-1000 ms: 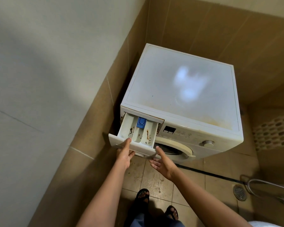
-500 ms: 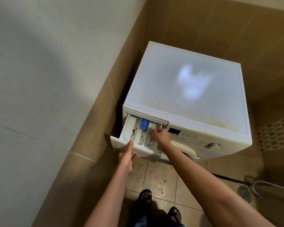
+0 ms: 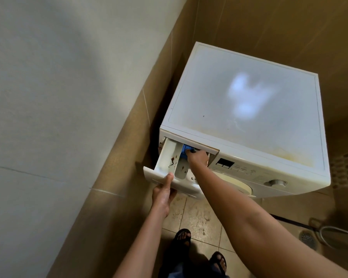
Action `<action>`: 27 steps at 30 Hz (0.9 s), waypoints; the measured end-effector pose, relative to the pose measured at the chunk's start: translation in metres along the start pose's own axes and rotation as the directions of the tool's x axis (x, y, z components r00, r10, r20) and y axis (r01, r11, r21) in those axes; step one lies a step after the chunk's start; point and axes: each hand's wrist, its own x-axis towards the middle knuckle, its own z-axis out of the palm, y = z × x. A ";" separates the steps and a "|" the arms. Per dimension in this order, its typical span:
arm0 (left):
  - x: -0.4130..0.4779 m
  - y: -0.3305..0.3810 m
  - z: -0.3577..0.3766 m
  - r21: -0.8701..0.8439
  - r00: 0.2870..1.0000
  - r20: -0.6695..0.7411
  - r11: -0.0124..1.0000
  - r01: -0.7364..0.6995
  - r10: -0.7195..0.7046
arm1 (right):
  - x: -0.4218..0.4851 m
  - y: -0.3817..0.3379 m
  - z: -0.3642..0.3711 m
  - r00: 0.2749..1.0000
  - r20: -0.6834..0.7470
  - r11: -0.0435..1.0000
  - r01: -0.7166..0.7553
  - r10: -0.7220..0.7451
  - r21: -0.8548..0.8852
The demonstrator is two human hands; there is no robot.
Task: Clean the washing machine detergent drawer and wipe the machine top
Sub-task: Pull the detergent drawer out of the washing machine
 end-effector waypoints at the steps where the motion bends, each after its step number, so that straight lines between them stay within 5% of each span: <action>1: 0.000 0.000 0.000 -0.003 1.000 0.000 1.000 -0.002 0.002 | 0.000 0.000 0.000 1.000 -0.005 1.000 0.008 -0.008 -0.005; 27: 0.001 -0.001 -0.002 0.077 0.983 -0.159 0.994 -0.076 0.087 | -0.006 -0.002 0.000 0.998 -0.064 0.998 -0.008 0.011 0.054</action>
